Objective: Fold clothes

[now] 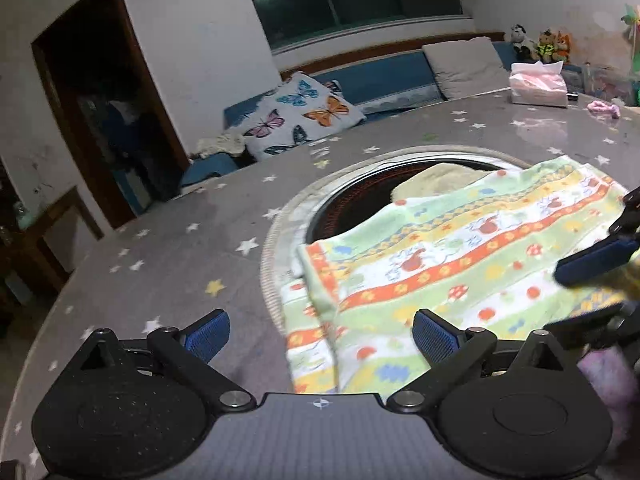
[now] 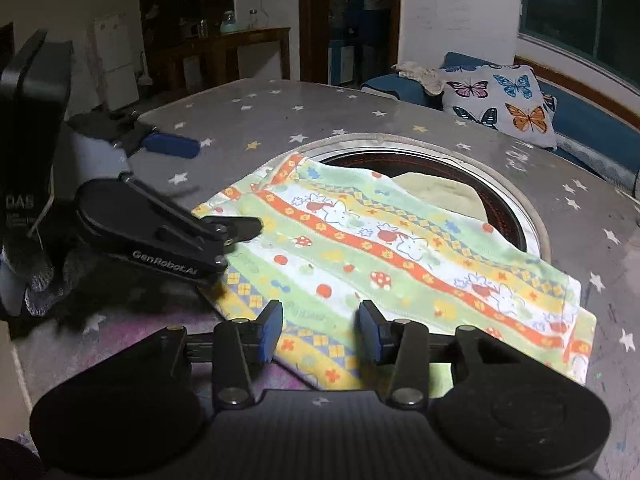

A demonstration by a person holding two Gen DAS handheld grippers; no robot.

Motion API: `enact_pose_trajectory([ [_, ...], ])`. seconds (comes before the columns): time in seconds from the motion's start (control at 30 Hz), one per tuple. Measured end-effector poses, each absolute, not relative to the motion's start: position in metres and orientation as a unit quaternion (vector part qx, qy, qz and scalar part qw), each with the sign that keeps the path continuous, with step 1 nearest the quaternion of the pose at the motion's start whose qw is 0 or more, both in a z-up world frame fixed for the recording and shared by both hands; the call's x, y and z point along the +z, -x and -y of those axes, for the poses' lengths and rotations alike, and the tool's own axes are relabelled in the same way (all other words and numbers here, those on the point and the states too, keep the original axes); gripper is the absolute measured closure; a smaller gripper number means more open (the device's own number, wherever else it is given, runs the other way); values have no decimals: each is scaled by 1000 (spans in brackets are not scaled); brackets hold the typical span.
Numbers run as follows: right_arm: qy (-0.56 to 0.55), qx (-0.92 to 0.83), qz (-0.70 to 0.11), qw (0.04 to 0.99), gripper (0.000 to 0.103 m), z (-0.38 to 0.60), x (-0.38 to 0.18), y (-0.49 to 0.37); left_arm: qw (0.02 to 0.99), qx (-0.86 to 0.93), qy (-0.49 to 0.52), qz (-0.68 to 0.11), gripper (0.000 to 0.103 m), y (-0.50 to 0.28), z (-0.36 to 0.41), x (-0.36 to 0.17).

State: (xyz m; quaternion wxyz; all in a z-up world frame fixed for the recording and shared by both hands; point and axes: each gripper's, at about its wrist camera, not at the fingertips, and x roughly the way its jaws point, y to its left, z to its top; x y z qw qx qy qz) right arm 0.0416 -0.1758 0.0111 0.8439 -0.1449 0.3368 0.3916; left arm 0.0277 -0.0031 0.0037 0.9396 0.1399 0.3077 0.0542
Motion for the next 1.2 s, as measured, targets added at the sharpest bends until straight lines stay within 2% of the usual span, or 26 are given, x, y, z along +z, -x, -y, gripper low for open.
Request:
enact_pose_trajectory([
  [0.63, 55, 308, -342, 886, 58, 259, 18, -44, 942, 76, -103, -311, 1, -8, -12, 2],
  [0.77, 40, 291, -345, 892, 53, 274, 17, -46, 944, 78, -97, -306, 1, -4, -16, 8],
  [0.93, 29, 282, -351, 893, 53, 276, 8, -51, 940, 83, -83, -320, 0, -6, -22, 2],
  [1.03, 33, 279, -340, 897, 45, 275, 14, -48, 942, 81, -74, -317, 0, -3, -25, 6],
  [1.2, 27, 266, -348, 899, 44, 280, 9, -54, 940, 79, -54, -328, 0, -5, -32, 5],
])
